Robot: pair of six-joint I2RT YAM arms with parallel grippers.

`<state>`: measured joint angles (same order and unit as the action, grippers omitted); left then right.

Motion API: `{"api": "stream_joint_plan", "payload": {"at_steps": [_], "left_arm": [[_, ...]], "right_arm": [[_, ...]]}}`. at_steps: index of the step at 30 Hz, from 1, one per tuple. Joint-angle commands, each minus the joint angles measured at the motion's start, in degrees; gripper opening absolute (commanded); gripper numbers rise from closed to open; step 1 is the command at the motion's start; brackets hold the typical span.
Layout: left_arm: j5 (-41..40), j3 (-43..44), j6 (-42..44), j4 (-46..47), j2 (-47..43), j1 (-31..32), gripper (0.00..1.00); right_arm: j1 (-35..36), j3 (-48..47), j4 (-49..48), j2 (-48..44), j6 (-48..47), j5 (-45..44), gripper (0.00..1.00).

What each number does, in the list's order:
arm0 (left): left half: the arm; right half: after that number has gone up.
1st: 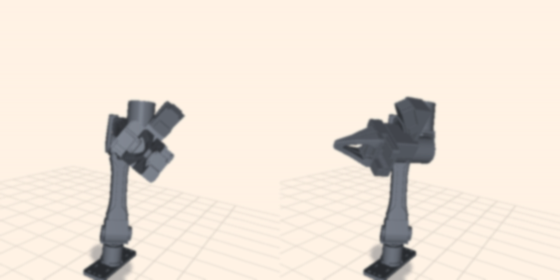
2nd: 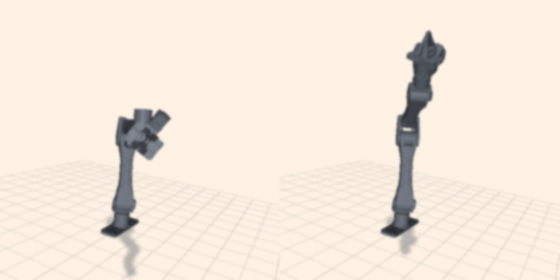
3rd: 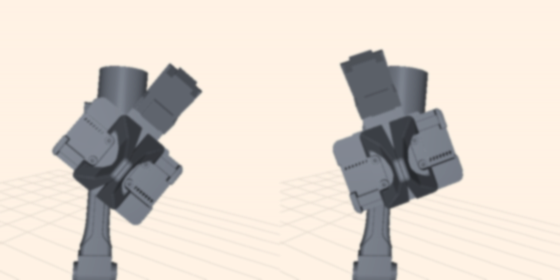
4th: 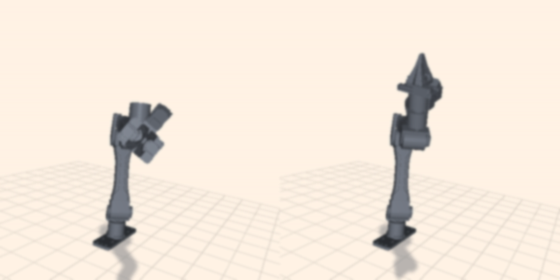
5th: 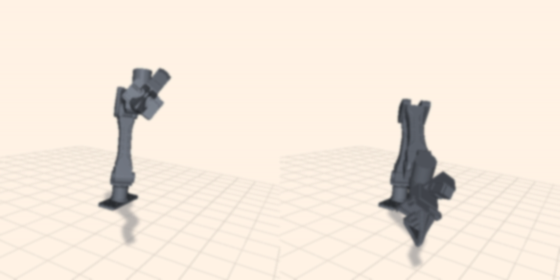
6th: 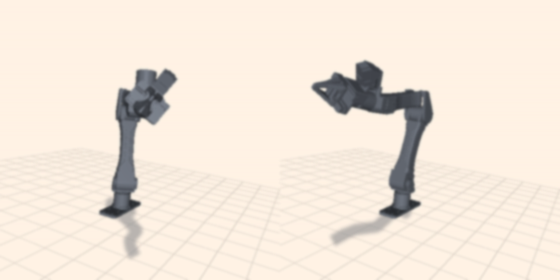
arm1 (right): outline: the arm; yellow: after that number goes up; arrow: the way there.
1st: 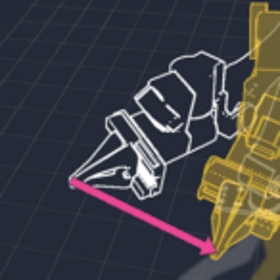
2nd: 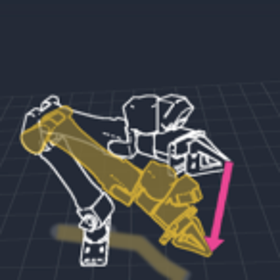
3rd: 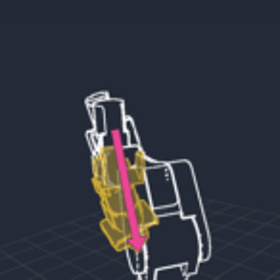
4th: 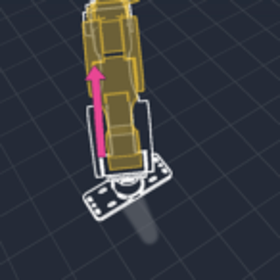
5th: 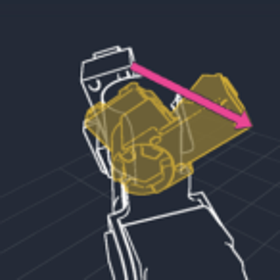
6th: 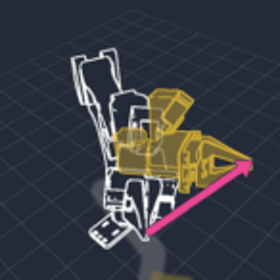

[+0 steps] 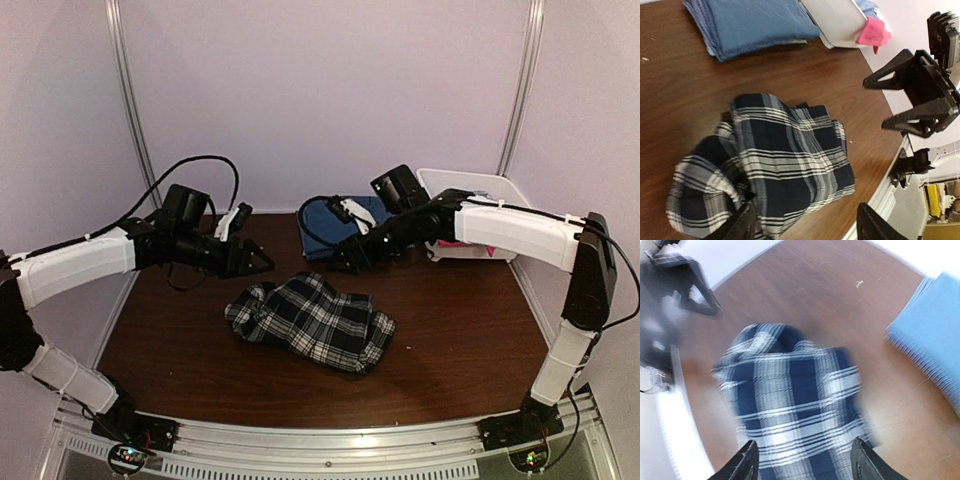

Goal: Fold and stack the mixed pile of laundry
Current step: Smooth out the square-folded skirt at the center of the board, then pick up the square-folded skirt from the center of the board.

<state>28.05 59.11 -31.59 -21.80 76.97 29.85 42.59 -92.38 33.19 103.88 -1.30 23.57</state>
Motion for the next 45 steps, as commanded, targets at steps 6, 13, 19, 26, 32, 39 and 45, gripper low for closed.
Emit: {"api": "stream_joint_plan", "payload": {"at_steps": [6,13,19,26,32,39,45], "left_arm": [[9.8,2.3,-6.2,12.9,16.2,8.0,0.55],[5.2,-9.0,-11.7,13.5,20.7,7.9,0.41],[2.3,-14.1,-14.4,16.1,20.0,7.9,0.4],[-10.6,-0.4,2.8,1.8,14.3,8.6,0.63],[-28.7,5.4,21.1,0.2,8.9,18.3,0.88],[-39.1,7.2,41.4,4.5,15.5,30.6,0.87],[-41.5,7.2,52.4,9.9,21.3,35.9,0.76]], "right_arm": [[-0.6,32.5,-28.4,-3.9,41.1,30.2,0.62],[-6.2,32.1,-22.8,8.0,33.8,30.0,0.6],[-12.2,19.3,-11.1,13.4,25.5,27.0,0.6],[-13.1,20.7,-10.9,-2.4,24.4,23.4,0.7],[-16.3,32.8,-21.5,-21.5,28.0,13.2,0.99],[-19.4,40.1,-24.9,-23.1,37.1,19.1,1.0],[-19.3,48.2,-29.0,-22.6,46.0,20.9,1.0]]}}
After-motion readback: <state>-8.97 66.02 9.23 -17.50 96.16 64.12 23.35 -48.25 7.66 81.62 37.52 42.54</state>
